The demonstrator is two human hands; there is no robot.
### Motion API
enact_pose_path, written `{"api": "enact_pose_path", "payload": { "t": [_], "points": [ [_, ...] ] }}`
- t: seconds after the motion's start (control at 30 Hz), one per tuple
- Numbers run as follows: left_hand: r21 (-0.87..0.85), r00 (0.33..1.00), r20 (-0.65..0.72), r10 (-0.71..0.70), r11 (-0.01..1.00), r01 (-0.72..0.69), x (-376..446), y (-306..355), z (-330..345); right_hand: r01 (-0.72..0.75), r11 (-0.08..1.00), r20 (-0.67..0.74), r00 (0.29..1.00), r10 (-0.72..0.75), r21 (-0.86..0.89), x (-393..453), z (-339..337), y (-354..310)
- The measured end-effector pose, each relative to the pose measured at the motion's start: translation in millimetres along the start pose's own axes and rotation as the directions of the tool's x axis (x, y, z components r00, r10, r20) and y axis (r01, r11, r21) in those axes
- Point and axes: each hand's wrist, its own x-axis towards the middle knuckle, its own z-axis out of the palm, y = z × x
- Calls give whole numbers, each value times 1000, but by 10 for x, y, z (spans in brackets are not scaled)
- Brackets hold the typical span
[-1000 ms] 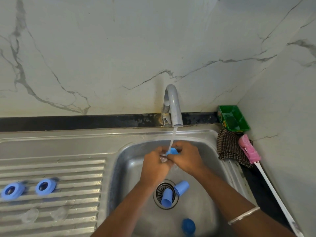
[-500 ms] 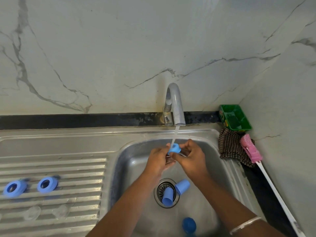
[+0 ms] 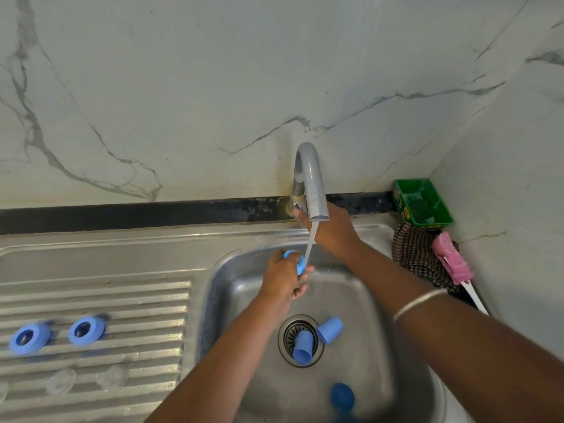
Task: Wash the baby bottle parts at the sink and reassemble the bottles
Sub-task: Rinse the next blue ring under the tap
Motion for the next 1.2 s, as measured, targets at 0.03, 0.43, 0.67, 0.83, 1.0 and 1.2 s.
{"api": "enact_pose_path", "payload": {
  "t": [0.03, 0.43, 0.67, 0.83, 1.0, 1.2],
  "points": [
    [11, 1000, 7, -28, 1000, 28, 1, 14, 3, -12, 1000, 10, 1000, 12, 14, 41, 7, -63],
    [590, 900, 198, 387, 686, -425, 29, -119, 8, -75, 996, -60, 996, 72, -46, 235, 41, -39],
    [666, 817, 191, 543, 540, -515, -115, -273, -152, -205, 955, -116, 966, 233, 214, -200, 127, 161],
    [699, 794, 271, 545, 456, -551, -273, -519, -223, -204, 962, 110, 976, 186, 180, -978, 179, 589],
    [801, 828, 389, 403, 296, -520, -454, -785, -248, -254, 935, 312, 935, 172, 247, -1633, 247, 893],
    [799, 857, 425, 291, 324, -506, -802, -1017, -226, -376, 845, 411, 887, 209, 381, -2022, 226, 1036]
  ]
}}
